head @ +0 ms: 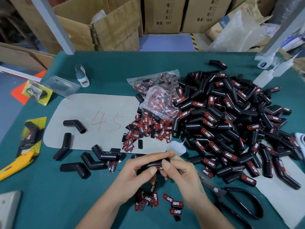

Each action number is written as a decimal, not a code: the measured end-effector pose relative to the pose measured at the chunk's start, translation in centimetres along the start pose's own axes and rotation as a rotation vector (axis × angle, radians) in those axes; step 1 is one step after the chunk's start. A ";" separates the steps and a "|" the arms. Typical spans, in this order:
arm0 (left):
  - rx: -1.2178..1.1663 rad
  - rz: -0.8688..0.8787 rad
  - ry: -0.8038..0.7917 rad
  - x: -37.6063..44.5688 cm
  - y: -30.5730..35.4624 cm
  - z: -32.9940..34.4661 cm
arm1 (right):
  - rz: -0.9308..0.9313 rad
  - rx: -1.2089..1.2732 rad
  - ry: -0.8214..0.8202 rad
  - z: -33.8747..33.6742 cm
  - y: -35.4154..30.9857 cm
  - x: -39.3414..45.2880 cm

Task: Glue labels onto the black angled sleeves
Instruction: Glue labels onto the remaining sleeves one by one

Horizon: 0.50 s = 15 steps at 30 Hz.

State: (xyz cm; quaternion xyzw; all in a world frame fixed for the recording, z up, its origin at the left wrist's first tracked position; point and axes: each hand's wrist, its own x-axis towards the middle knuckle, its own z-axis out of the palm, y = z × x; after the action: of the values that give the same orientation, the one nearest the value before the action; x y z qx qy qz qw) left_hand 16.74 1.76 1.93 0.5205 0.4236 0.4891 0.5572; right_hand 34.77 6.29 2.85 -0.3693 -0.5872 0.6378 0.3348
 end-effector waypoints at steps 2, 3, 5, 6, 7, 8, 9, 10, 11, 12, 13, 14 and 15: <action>0.001 0.000 -0.003 0.0 0.0 0.0 | 0.008 -0.006 0.007 0.0 0.1 0.0; 0.001 0.001 -0.003 0.0 0.0 0.0 | 0.011 -0.008 0.013 0.0 0.2 0.0; 0.015 -0.001 -0.001 -0.1 -0.1 0.0 | 0.012 -0.010 0.027 0.2 0.3 0.0; 0.027 -0.009 0.000 -0.1 -0.1 0.0 | 0.014 -0.010 0.033 0.3 0.4 0.0; 0.038 -0.017 -0.001 -0.1 -0.1 0.0 | 0.014 0.003 0.034 0.3 0.4 0.0; 0.043 -0.017 -0.005 -0.1 -0.1 0.1 | 0.009 0.018 0.045 0.4 0.5 0.0; 0.043 -0.005 -0.014 -0.1 -0.1 0.3 | 0.013 0.036 0.059 0.5 0.7 -0.1; 0.047 0.009 -0.028 -0.1 -0.1 0.4 | 0.023 0.043 0.080 0.6 0.9 0.0; 0.055 0.021 -0.042 -0.1 -0.1 0.5 | 0.032 0.038 0.100 0.7 0.9 0.0; 0.063 0.024 -0.048 0.0 -0.1 0.6 | 0.031 0.049 0.109 0.7 0.8 0.0; 0.065 0.019 -0.050 0.1 -0.1 0.6 | 0.023 0.073 0.101 0.7 0.7 0.0; 0.064 0.011 -0.047 0.1 -0.1 0.6 | 0.015 0.084 0.078 0.7 0.5 -0.1; 0.063 0.000 -0.042 0.1 -0.2 0.6 | 0.012 0.076 0.064 0.7 0.4 -0.1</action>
State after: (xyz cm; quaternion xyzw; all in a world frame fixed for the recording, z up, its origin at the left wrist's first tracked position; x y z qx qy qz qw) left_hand 17.32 1.73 1.83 0.5480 0.4269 0.4647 0.5491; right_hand 34.25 5.83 2.45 -0.3800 -0.5493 0.6494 0.3634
